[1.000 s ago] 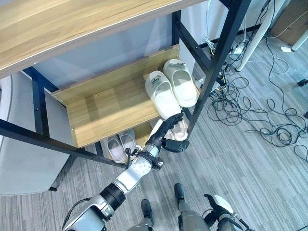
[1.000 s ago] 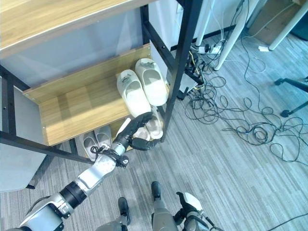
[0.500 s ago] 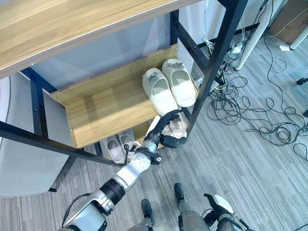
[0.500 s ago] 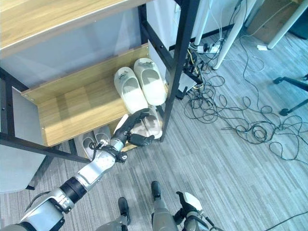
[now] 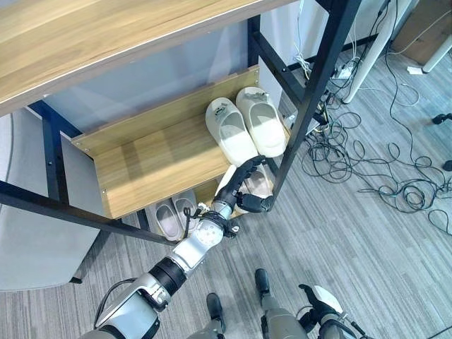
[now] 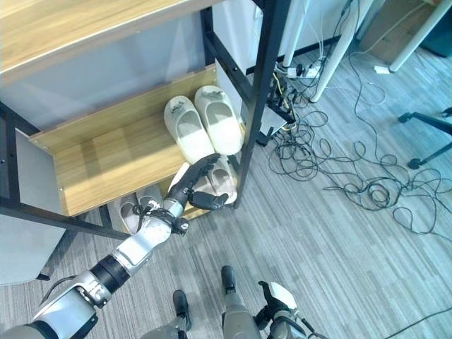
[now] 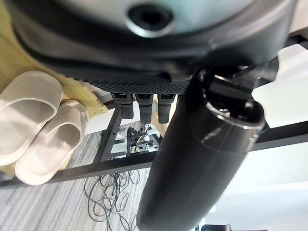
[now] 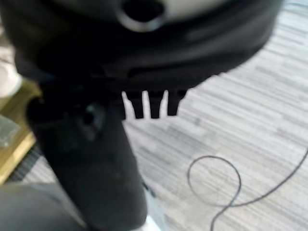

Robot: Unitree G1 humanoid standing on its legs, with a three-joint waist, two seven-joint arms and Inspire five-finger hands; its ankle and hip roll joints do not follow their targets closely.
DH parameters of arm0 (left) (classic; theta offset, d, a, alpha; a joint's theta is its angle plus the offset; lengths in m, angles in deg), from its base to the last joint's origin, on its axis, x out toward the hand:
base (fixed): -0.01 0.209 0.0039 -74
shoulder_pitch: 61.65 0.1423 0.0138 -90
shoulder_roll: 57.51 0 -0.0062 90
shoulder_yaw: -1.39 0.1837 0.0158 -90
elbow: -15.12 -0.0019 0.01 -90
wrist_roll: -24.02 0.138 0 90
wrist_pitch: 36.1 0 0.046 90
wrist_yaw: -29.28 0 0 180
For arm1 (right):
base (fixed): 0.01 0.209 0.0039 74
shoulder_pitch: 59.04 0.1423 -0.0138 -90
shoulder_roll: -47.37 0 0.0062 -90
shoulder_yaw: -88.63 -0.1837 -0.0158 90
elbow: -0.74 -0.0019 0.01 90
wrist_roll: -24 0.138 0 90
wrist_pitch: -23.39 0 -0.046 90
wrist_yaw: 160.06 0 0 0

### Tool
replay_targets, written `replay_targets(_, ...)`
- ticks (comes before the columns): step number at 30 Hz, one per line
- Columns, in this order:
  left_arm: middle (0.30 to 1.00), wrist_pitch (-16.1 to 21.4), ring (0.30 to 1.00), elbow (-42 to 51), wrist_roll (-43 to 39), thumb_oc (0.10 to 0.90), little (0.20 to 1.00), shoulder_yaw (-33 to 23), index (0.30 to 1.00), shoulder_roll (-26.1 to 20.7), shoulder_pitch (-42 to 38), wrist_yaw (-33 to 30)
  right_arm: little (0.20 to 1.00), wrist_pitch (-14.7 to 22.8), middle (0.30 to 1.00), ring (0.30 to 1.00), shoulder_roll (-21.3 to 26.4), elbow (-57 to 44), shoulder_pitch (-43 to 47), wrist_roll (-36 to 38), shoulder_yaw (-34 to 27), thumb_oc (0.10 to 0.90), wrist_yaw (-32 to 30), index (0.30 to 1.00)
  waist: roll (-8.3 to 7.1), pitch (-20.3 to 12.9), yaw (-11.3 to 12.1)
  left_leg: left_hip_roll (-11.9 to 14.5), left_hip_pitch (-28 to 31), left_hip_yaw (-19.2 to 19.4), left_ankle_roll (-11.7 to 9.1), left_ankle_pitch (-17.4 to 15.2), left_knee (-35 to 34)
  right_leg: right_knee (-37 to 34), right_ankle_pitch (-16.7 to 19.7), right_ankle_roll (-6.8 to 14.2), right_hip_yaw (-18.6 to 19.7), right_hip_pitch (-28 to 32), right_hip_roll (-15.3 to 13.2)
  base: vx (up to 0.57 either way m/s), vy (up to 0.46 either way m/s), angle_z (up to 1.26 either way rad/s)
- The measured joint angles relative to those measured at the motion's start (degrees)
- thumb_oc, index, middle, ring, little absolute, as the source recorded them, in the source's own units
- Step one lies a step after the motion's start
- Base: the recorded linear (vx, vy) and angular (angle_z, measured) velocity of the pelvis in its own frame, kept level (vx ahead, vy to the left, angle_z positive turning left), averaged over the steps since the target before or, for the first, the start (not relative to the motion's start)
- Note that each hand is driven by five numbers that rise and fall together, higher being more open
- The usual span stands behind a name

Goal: Arrange the slippers neatly on the shoe rack.

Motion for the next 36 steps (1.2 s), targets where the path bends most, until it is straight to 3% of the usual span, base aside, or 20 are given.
replay_targets(9, 0.9, 0.0, 0.9, 5.9, -3.2, 0.8, 0.9, -2.5, 0.9, -0.8, 12.0, 5.4, 0.9, -0.5, 0.9, 0.9, -0.4, 1.6, 1.0, 0.0, 0.0, 0.8, 0.2, 0.9, -0.33, 0.0, 1.1, 0.0, 2.1, -2.8, -0.1, 0.1, 0.0, 0.0, -0.6, 0.5, -2.7, 3.3, -0.3, -0.03, 0.016, 0.15)
replay_targets(20, 0.9, -0.7, 0.9, 5.4, 1.1, 0.8, 0.9, -8.3, 0.9, -10.1, 26.8, 11.2, 0.9, -1.2, 0.9, 0.9, -2.4, 2.3, 1.0, 0.5, -3.5, 0.8, 1.8, 0.9, -4.29, -3.0, 6.3, -0.1, 4.2, -9.0, -0.5, 0.4, 0.0, -0.4, -2.3, 0.3, -9.2, 8.5, -1.0, 0.0, 0.053, 0.3)
replay_targets(27, 0.9, -2.2, 0.9, -7.0, 7.1, 0.8, 0.9, -14.0, 0.9, -9.8, 32.9, 12.1, 0.9, -1.1, 0.9, 0.9, -3.5, 4.7, 0.2, 1.8, -5.3, 0.8, 3.5, 0.9, -5.53, -5.8, 7.3, -0.5, 6.9, -11.2, -0.1, 0.1, 0.0, -0.4, -3.5, 0.6, -11.2, 12.2, -1.5, 0.02, 0.067, 0.19)
replay_targets(28, 0.9, -2.5, 0.9, -12.3, 9.8, 0.8, 0.9, -17.7, 0.9, -8.7, 34.0, 12.1, 0.9, -1.0, 0.9, 0.9, -3.9, 6.1, 0.5, 2.1, -6.9, 0.8, 4.0, 0.9, -6.05, -6.2, 7.7, -0.5, 7.5, -11.6, -0.1, 0.1, 0.0, -0.4, -3.6, 0.6, -11.8, 13.0, -1.6, 0.03, 0.063, 0.1)
replay_targets(32, 0.9, -2.1, 0.9, -23.7, 13.6, 0.8, 0.9, -22.6, 0.9, -7.0, 35.1, 10.8, 0.9, -1.3, 0.9, 0.9, -4.8, 9.0, 0.0, 4.1, -9.1, 0.8, 4.1, 0.9, -6.96, -7.7, 8.4, -0.6, 8.1, -12.2, -0.1, -0.1, 0.0, -0.4, -4.2, 0.8, -12.3, 13.8, -1.6, 0.03, 0.073, 0.08)
replay_targets(36, 0.9, -2.9, 0.9, -34.9, 15.1, 0.8, 0.9, -24.4, 0.9, -5.8, 35.8, 8.9, 0.9, -1.3, 0.9, 0.9, -4.8, 10.9, -0.1, 4.8, -9.1, 0.8, 4.2, 0.9, -7.84, -8.5, 8.5, -0.6, 8.3, -12.2, -0.2, -0.1, -0.1, -0.4, -4.2, 0.8, -12.2, 14.0, -1.6, 0.03, 0.055, 0.01)
